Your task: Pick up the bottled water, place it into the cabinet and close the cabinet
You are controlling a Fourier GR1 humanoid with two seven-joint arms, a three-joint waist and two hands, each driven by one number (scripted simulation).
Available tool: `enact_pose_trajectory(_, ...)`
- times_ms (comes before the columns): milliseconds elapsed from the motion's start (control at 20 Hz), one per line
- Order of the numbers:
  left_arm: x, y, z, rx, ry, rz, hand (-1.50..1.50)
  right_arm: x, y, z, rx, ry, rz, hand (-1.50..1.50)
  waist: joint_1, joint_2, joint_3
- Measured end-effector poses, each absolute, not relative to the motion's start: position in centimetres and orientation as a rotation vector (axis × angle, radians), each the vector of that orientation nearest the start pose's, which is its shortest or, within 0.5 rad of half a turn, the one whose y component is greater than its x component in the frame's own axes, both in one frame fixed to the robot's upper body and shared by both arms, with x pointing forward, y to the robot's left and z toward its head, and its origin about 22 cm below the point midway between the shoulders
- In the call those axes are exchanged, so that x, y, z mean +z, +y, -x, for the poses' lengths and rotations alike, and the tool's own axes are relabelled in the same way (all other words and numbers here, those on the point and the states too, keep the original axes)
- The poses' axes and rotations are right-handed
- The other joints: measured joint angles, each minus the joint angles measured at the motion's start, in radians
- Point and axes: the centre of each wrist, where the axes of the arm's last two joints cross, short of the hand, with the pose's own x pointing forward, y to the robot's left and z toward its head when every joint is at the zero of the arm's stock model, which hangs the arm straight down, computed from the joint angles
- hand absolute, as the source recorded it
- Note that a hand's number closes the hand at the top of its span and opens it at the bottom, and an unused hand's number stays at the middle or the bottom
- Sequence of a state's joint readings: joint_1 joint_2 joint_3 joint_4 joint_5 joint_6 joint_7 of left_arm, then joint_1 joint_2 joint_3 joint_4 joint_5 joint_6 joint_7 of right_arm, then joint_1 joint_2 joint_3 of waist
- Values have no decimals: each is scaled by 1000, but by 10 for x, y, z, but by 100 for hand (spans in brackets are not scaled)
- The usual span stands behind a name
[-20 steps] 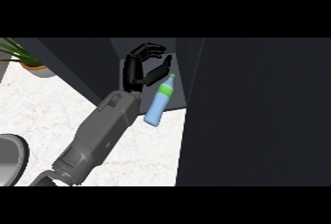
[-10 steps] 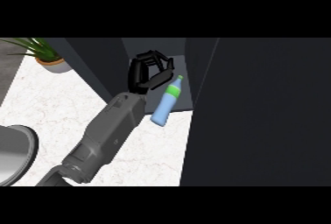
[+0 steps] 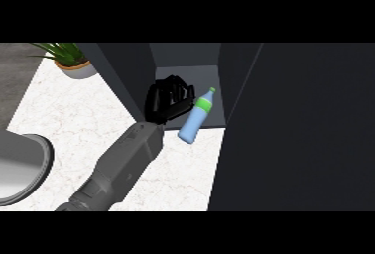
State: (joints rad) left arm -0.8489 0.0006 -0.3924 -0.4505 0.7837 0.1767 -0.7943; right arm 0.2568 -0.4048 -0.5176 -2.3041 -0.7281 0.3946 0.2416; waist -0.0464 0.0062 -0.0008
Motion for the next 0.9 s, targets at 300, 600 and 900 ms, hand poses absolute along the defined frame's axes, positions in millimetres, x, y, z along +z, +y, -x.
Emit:
enact_pose_trajectory(300,-44,98,-352,144,-1804,438,150,180,-355,-121,306,-1913,-141,150,31,-9,0)
enact_pose_trajectory(600,-57,110,-318,120,-1776,521,-150,177,-344,-125,307,-1879,-212,150,50,-15,0)
enact_pose_trajectory(900,-64,147,-285,86,-1766,547,-150,175,-333,-129,304,-1865,-272,150,53,-16,0)
